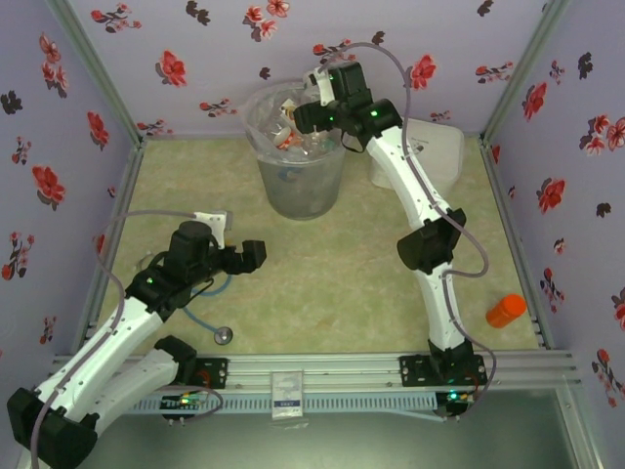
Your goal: Put the plastic bottles in the bin
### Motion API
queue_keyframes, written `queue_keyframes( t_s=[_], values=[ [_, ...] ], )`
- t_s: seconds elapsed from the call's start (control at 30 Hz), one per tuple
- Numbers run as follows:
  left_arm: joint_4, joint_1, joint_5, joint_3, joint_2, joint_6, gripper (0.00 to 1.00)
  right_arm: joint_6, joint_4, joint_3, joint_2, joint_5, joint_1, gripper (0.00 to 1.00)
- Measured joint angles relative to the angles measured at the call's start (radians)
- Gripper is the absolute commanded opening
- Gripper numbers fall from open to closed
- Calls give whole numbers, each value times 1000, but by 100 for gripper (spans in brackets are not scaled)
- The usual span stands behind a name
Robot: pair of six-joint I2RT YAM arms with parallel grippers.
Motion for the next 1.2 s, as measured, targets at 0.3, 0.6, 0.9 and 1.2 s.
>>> queue_keyframes(
  t_s=[0.3, 0.6, 0.9, 1.2],
  values=[
    [16, 0, 0, -3, 14, -2, 100, -5, 48, -183, -228, 44, 5, 84],
    [30, 0, 5, -3, 27, -3, 100, -16, 135, -211, -278, 93, 8, 51],
    [40, 0, 11, -5, 24, -7, 100, -11, 226, -163, -72, 114, 21, 71],
    [36, 0, 12, -10, 3, -19, 100, -106, 177, -135, -37, 193, 26, 47]
  ],
)
